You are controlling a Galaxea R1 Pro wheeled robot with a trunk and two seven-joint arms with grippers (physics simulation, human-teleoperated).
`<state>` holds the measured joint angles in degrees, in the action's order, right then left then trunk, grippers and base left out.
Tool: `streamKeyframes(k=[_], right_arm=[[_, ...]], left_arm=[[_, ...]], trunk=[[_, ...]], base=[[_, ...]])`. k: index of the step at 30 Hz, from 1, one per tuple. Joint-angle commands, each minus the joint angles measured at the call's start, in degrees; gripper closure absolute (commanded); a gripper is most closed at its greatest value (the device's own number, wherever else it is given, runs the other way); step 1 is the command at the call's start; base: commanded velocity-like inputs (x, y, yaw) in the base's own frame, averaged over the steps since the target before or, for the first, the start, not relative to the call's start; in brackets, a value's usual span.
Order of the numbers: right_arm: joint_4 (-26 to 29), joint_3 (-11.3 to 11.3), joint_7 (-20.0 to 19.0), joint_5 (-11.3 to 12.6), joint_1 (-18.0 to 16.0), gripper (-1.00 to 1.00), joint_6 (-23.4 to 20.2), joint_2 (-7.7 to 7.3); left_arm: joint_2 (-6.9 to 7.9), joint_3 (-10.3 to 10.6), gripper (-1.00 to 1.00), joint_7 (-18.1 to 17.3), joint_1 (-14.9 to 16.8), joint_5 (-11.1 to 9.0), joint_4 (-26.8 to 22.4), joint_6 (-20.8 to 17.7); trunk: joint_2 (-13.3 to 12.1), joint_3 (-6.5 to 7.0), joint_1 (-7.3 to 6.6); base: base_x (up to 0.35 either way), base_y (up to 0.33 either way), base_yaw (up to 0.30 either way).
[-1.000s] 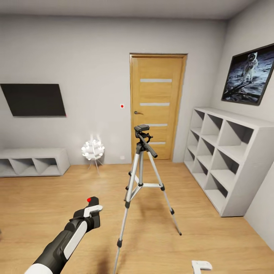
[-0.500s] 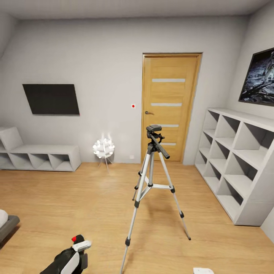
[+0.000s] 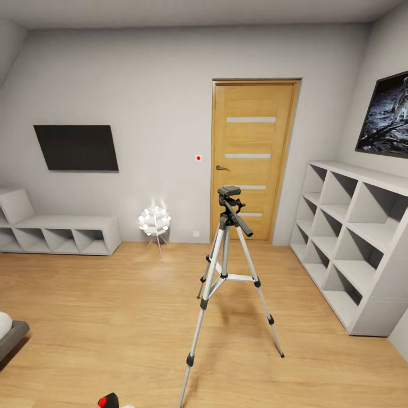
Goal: Attach the digital camera to the camera tripod in the bedroom.
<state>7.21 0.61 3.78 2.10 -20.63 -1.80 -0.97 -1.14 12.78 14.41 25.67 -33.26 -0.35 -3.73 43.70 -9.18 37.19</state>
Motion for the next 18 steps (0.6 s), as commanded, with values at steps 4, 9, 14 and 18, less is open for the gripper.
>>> streamKeyframes(k=[4,9,14,18], right_arm=[[-0.7,0.1,0.1,-0.7,0.0,-1.0,-0.1,0.0],[-0.9,0.0,0.1,-1.8,0.0,-1.0,0.5,0.0],[-1.0,0.0,0.7,-2.0,0.0,-1.0,1.2,0.22],[-1.6,0.0,1.0,-1.9,0.0,-1.0,1.8,0.28]], left_arm=[[-0.39,0.6,1.0,0.0,0.0,-0.2,0.2,0.2],[-0.46,0.6,1.0,0.0,0.0,-0.3,0.3,0.4],[-0.5,0.6,1.0,-0.1,0.0,-0.2,0.3,0.6],[-0.58,0.6,1.0,0.0,0.0,-0.1,0.3,0.6]], trunk=[[0.1,-0.08,0.01],[0.1,-0.08,0.01],[0.1,-0.08,0.01],[0.1,-0.08,0.01]], base=[[0.0,0.0,0.0],[0.0,0.0,0.0],[0.0,0.0,0.0],[0.0,0.0,0.0]])
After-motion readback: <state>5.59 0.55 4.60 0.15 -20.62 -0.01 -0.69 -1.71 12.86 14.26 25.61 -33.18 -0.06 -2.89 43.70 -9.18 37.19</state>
